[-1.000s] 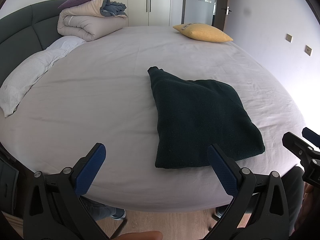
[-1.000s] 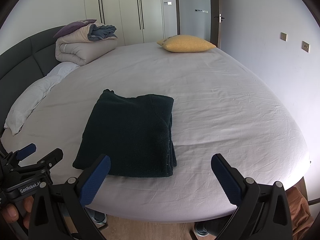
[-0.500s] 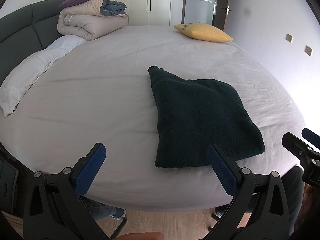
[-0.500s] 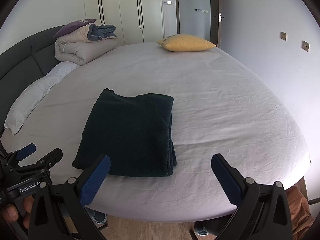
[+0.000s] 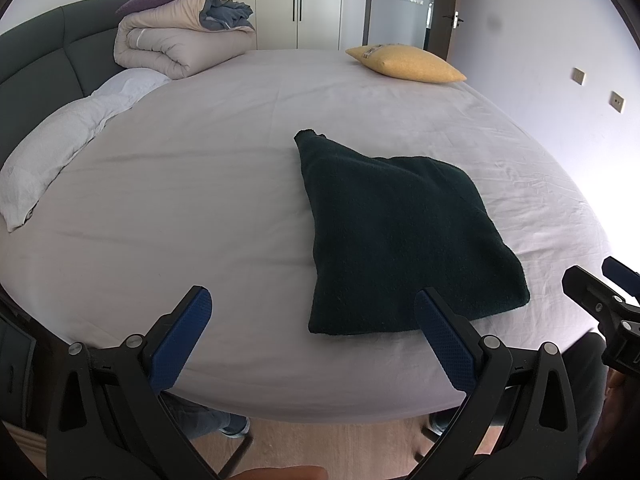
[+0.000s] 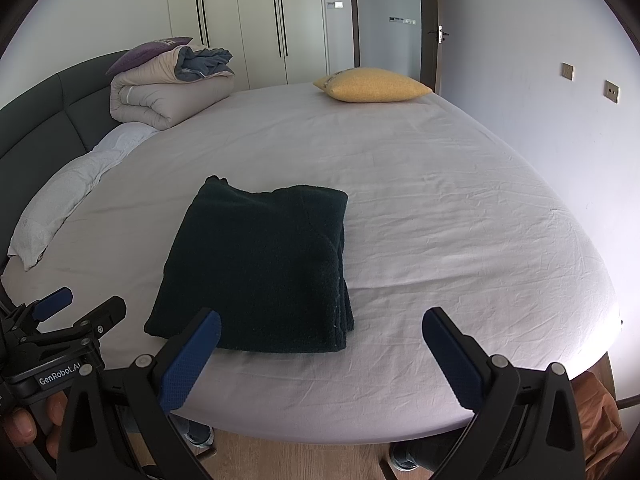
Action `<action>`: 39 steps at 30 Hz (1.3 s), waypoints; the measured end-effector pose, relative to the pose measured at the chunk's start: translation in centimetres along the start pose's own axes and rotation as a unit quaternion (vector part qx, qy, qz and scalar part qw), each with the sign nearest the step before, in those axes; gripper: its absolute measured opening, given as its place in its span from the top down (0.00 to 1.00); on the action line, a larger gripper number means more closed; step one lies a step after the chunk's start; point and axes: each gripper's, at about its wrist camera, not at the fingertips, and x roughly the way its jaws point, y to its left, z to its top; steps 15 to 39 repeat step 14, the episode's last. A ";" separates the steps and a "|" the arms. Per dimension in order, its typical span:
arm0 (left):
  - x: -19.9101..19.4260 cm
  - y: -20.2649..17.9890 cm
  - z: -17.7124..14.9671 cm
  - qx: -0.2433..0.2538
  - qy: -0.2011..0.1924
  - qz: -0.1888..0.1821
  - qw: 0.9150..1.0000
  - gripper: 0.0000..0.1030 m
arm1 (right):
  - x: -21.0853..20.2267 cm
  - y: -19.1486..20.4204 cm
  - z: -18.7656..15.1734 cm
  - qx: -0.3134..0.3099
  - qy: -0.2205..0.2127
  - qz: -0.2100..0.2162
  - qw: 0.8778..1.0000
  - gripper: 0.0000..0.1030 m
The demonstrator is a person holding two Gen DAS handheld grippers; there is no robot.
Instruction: Fold small clothes
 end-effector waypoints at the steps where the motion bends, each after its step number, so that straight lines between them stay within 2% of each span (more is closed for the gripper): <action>1: 0.0 0.0 0.0 0.000 0.000 0.000 1.000 0.00 | 0.0 0.0 0.0 0.000 0.000 0.000 1.000 0.00; 39: -0.3 -0.2 -0.3 0.006 -0.006 -0.002 1.000 0.00 | 0.0 0.0 0.0 0.000 0.001 0.000 1.000 0.00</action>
